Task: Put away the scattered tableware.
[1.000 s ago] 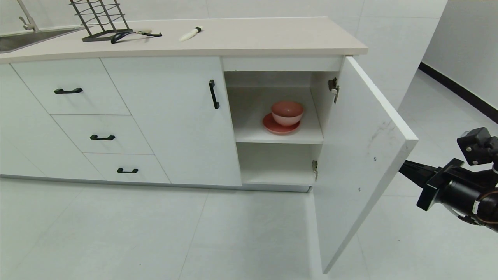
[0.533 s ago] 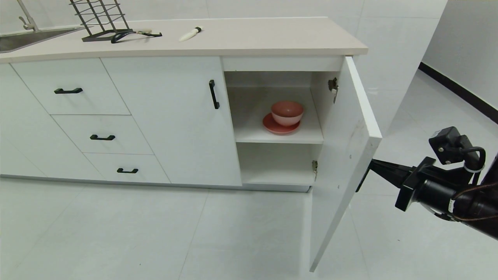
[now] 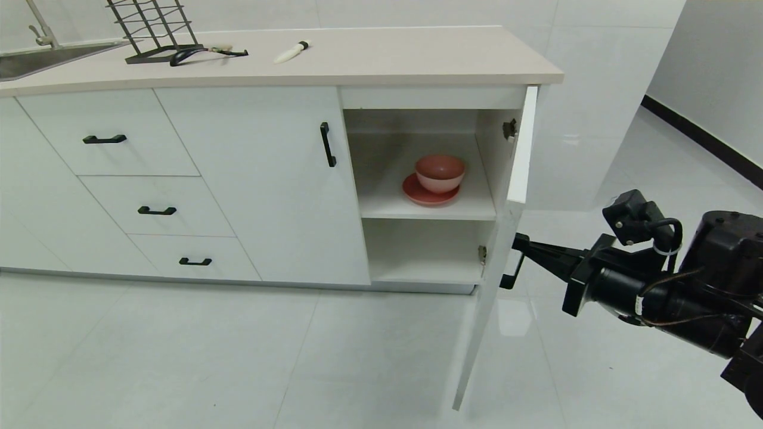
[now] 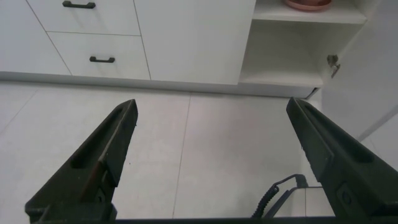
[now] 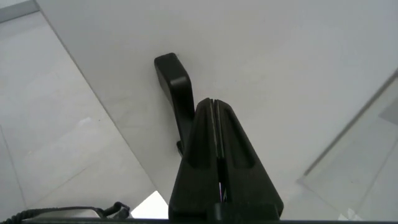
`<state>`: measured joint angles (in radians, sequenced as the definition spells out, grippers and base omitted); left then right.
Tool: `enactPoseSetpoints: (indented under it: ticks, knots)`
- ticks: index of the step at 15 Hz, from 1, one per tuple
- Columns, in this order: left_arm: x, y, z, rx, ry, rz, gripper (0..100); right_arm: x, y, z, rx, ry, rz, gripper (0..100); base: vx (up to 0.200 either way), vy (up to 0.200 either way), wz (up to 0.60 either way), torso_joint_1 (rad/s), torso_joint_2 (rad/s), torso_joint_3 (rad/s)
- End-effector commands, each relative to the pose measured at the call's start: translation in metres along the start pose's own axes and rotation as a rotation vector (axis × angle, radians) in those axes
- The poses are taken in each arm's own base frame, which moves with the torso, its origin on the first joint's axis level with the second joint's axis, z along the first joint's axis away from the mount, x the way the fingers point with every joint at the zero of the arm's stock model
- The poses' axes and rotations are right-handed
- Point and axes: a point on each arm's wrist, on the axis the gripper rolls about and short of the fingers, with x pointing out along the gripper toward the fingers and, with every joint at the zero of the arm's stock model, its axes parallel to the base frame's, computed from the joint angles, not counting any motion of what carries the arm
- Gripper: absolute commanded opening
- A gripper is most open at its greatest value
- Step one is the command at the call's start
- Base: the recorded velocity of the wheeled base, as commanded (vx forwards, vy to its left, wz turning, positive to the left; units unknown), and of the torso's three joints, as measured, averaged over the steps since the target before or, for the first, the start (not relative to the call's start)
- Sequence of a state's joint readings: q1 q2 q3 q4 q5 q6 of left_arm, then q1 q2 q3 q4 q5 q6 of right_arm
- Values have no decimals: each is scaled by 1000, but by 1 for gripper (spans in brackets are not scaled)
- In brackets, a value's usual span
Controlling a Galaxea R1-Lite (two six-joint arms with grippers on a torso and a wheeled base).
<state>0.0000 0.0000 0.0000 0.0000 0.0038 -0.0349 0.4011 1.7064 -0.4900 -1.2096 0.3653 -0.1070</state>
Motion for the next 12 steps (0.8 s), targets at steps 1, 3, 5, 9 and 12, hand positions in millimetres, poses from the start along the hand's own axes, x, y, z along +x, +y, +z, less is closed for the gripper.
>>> enactPoseSetpoints:
  ticks: [1,3,5,9,12]
  knots:
    - [0,0,0,0,0,1,100,19,3,-8,6,15,30,0,0,0,0,0,0,0]
    - [0,0,0,0,0,1,100,30,7,-13,10,26,56,0,0,0,0,0,0,0]
    - [0,0,0,0,0,2,100,46,18,-17,12,28,104,0,0,0,0,0,0,0]
    - [0,0,0,0,0,1,100,73,27,-19,2,-3,148,0,0,0,0,0,0,0]
    - [0,0,0,0,0,2,100,100,31,-14,-11,-58,167,0,0,0,0,0,0,0]
